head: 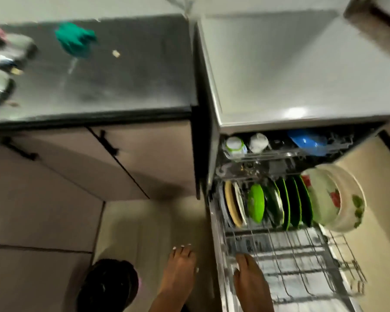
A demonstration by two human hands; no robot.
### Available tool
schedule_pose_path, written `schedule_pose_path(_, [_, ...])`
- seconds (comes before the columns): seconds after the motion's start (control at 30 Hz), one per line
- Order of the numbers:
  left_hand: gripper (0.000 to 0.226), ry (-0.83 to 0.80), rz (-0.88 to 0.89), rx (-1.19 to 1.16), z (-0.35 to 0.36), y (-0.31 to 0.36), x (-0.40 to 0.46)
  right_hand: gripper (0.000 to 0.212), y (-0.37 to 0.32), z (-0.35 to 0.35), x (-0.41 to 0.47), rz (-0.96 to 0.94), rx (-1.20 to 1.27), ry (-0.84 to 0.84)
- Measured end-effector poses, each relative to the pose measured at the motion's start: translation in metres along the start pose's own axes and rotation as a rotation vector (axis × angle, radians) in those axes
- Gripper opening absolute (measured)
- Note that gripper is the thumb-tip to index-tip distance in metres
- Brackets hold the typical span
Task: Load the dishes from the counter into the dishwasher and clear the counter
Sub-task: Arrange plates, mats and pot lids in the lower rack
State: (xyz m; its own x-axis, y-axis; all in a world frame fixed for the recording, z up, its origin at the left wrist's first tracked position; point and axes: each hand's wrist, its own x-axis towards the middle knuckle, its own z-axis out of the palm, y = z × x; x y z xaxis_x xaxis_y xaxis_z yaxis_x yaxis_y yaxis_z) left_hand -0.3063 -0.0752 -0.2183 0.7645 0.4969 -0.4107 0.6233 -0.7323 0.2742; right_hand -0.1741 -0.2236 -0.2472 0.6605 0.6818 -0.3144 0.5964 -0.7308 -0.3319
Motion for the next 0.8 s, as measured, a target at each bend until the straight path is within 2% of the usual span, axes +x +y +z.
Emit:
schedule_pose_path(0.07, [0.053,0.006,-0.052,0.031,-0.041,-0.008,-0.024,0.058,-0.030,-0.030,0.002,-0.059,0.001,0.024])
schedule_pose_path(0.13, [0.051,0.067,-0.088,0.075,-0.084,-0.019,-0.050,0.061,-0.071,-0.070,-0.002,-0.180,-0.013,-0.028])
schedule_pose_path(0.23, [0.032,0.230,-0.166,0.079,-0.138,-0.044,-0.079,0.047,-0.126,-0.101,0.001,-0.354,0.000,-0.060])
schedule_pose_path(0.33, [0.023,0.386,-0.270,0.049,-0.187,-0.071,-0.104,0.049,-0.176,-0.114,0.007,-0.524,-0.024,-0.043])
schedule_pose_path(0.4, [0.024,0.462,-0.330,0.025,-0.209,-0.092,-0.123,0.053,-0.209,-0.117,0.011,-0.645,-0.020,0.037])
schedule_pose_path(0.6, [0.027,0.644,-0.490,-0.038,-0.243,-0.145,-0.171,0.034,-0.290,-0.143,0.001,-0.872,0.036,0.072])
schedule_pose_path(0.8, [0.028,0.657,-0.663,0.005,-0.255,-0.201,-0.221,0.027,-0.356,-0.139,-0.007,-0.966,0.077,0.055])
